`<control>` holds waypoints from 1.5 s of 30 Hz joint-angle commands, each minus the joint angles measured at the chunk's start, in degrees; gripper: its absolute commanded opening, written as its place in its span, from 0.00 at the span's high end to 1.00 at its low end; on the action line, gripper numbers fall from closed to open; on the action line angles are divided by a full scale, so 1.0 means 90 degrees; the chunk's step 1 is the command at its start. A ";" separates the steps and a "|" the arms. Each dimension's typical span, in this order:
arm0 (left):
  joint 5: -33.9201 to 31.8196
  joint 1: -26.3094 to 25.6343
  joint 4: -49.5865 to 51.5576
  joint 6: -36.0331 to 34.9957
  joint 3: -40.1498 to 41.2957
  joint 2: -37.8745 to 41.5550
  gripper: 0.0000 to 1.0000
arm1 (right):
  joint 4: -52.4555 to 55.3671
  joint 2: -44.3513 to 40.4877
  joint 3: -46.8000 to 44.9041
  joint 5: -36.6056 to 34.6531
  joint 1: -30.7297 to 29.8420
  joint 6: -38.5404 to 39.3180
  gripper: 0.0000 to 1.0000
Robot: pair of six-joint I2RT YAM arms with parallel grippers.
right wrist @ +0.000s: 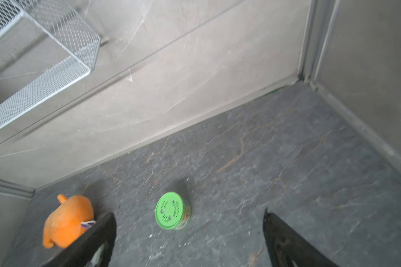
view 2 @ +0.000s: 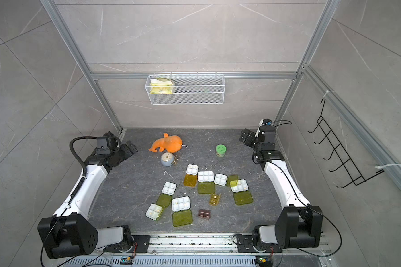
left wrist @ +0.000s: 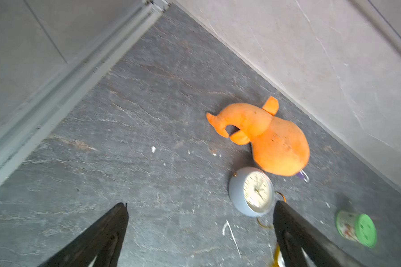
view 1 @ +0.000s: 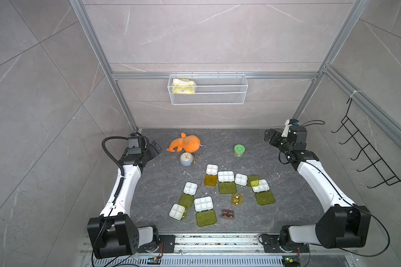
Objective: Close pillboxes
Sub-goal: Close the lid on the pillbox.
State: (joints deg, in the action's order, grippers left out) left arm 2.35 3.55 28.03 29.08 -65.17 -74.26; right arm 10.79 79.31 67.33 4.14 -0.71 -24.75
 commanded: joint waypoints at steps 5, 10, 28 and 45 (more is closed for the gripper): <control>0.1578 -0.0019 0.0642 0.0264 -0.0232 0.0455 0.00 | 0.1529 0.0626 0.1260 0.1694 -0.0267 -0.0625 0.03; 0.1735 -0.0567 0.1145 0.0165 -0.0425 0.0402 0.00 | 0.3022 0.1129 0.2213 0.2251 -0.0685 -0.0256 0.06; 0.1311 -0.3240 0.1490 0.0382 -0.1184 -0.1152 0.02 | 0.5816 0.0946 0.1813 0.1804 -0.1211 0.0360 0.14; 0.1438 -0.3837 0.0631 0.1418 -0.1104 -0.1633 0.07 | 0.4593 0.1470 0.1651 0.2611 -0.1990 -0.0365 0.17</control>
State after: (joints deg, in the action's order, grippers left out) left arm 14.55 -31.03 34.00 40.56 -73.95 -90.21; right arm 53.87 90.45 79.79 25.93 -17.28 -27.07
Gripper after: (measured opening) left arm 0.931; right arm 0.834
